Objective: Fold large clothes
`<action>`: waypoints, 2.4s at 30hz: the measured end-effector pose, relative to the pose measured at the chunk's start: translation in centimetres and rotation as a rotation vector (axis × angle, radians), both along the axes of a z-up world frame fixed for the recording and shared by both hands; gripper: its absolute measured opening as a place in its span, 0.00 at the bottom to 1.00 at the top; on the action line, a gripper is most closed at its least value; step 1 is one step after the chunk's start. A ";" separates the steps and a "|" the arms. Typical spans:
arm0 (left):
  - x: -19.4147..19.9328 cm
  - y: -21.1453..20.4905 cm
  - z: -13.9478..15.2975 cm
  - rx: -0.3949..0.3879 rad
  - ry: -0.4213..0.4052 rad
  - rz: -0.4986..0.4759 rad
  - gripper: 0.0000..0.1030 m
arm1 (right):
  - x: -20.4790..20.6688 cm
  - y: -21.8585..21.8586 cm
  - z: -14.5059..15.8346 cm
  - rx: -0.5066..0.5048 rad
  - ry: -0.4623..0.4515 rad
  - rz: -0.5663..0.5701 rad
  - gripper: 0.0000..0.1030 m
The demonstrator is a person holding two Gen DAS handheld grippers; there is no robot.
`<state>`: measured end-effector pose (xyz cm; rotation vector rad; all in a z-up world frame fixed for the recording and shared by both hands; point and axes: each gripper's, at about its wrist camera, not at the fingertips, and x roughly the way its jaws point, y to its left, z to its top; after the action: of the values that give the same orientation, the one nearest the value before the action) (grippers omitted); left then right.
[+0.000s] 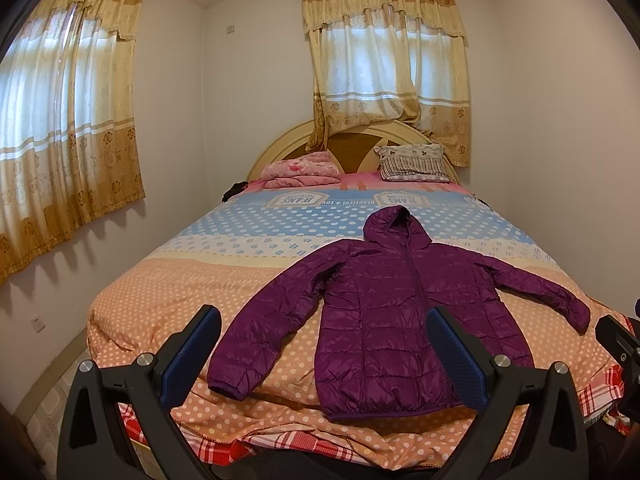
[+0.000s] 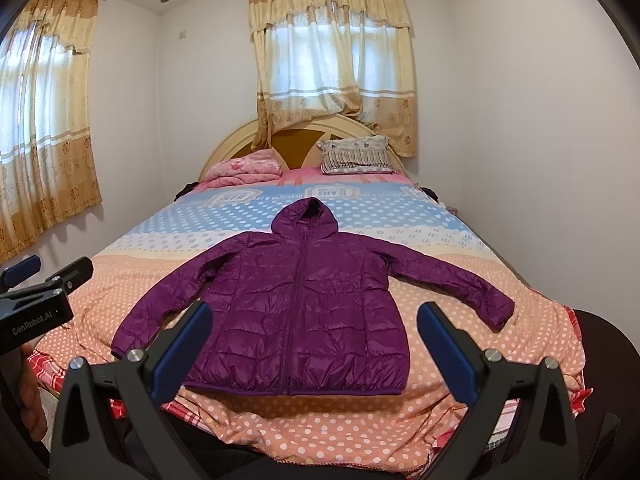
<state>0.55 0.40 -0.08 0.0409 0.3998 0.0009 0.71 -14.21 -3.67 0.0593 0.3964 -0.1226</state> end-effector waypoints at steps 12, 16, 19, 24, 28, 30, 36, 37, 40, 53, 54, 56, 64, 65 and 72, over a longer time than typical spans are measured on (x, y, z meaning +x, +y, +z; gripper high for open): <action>0.1 0.0 0.0 -0.004 0.002 0.000 0.99 | 0.0 0.0 -0.1 -0.001 0.001 0.002 1.00; 0.1 0.0 0.1 -0.003 0.002 -0.001 0.99 | 0.1 0.0 -0.2 0.001 0.002 0.001 1.00; 0.1 0.0 0.1 -0.005 0.002 0.000 0.99 | 0.1 0.2 -0.2 0.000 0.004 0.001 1.00; 0.2 0.1 0.0 -0.004 0.000 0.000 0.99 | 0.2 0.3 -0.6 0.001 0.006 0.002 1.00; 0.2 0.1 -0.1 -0.003 0.002 -0.002 0.99 | 0.2 0.3 -0.6 0.002 0.009 0.002 1.00; 0.2 0.1 -0.1 0.000 0.001 -0.002 0.99 | 0.1 0.4 -0.6 0.004 0.010 0.003 1.00; 0.2 0.1 -0.2 -0.003 0.002 -0.002 0.99 | 0.2 0.4 -0.6 0.004 0.012 0.003 1.00; 0.2 0.1 -0.2 -0.002 0.002 -0.002 0.99 | 0.1 0.4 -0.7 0.005 0.012 0.002 1.00; 0.2 0.1 -0.2 -0.002 0.002 -0.004 0.99 | 0.1 0.5 -0.7 0.004 0.012 0.002 1.00; 0.2 0.0 -0.3 -0.001 0.003 -0.002 0.99 | 0.1 0.5 -0.8 0.008 0.016 0.003 1.00; 0.2 0.0 -0.3 0.000 0.003 -0.002 0.99 | 0.1 0.5 -0.8 0.009 0.016 0.004 1.00; 0.2 0.0 -0.4 -0.001 0.003 -0.002 0.99 | 0.1 0.6 -0.9 0.010 0.017 0.004 1.00; 0.2 0.0 -0.6 -0.002 0.007 -0.007 0.99 | 0.0 0.7 -1.1 0.014 0.017 0.002 1.00; 0.2 0.0 -0.7 -0.001 0.007 -0.008 0.99 | 0.0 0.6 -1.1 0.014 0.018 0.003 1.00; 1.8 0.0 -2.4 -0.008 0.055 -0.055 0.99 | 1.7 -0.7 -3.4 0.102 0.080 0.056 1.00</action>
<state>2.39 0.39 -2.45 0.0443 0.4537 -0.0564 2.42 -14.92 -7.09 0.1443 0.4841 -0.0490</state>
